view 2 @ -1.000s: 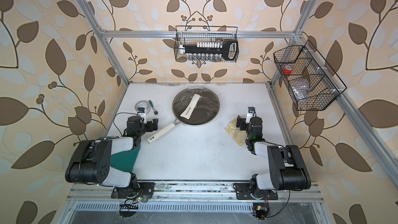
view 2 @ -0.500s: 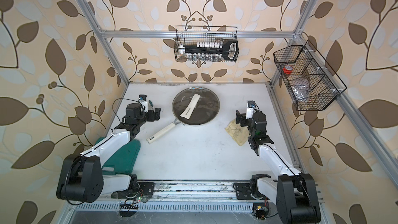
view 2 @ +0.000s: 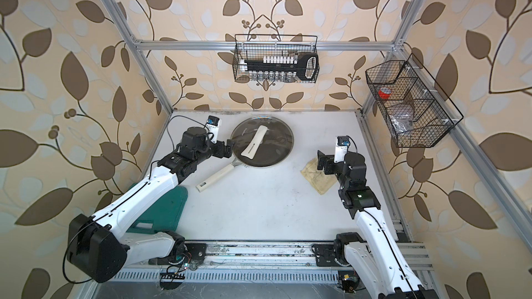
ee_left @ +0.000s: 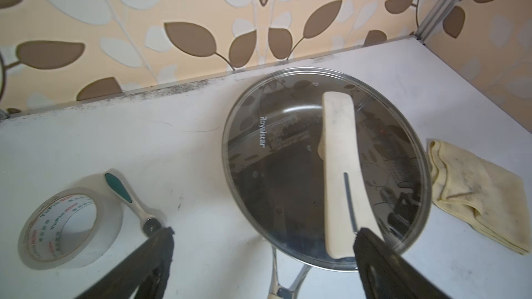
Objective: Wipe the pot lid with a cloth
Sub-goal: Pick up the pot lid from the cooking pot.
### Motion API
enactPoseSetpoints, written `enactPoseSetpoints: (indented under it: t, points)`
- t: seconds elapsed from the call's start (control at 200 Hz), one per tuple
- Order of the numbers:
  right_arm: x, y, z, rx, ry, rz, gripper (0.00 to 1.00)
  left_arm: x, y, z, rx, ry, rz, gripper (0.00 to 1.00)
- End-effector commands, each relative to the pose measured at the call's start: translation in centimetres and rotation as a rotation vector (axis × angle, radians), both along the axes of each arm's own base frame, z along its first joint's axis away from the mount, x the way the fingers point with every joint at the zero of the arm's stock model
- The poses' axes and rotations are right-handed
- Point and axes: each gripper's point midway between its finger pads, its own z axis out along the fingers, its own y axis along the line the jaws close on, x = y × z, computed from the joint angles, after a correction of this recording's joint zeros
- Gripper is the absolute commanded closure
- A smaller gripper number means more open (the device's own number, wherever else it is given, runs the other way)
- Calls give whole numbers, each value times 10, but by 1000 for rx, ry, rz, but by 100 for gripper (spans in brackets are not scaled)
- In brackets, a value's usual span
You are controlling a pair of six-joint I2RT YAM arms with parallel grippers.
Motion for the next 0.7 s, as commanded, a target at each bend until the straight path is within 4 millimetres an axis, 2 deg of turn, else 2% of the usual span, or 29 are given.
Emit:
enactPoseSetpoints:
  t: [0.0,0.065,0.08,0.125,0.27,0.415,0.495,0.6,0.7]
  points:
    - [-20,1,-10,49,89,-11,4,2,-29,-12,70,63,-50,1]
    - [-27,-2,-8,46,89,-27,4,7,-47,-14,95,84,-70,1]
    - [-28,-2,-8,43,92,-25,4,10,-52,-23,107,105,-71,1]
    - [-32,-1,-8,29,107,-10,4,16,-64,-27,107,118,-85,1]
    - [-41,30,-12,22,175,193,4,38,-87,-39,120,173,-54,1]
    - [-36,33,-20,121,274,161,4,54,-100,-54,176,235,-25,1]
    - [-33,35,-20,162,265,148,4,62,-105,-55,193,232,-15,1]
    - [-30,29,-14,178,186,106,4,71,-105,-55,213,231,8,1]
    - [-30,18,-16,154,218,42,4,73,-103,-60,221,247,34,1]
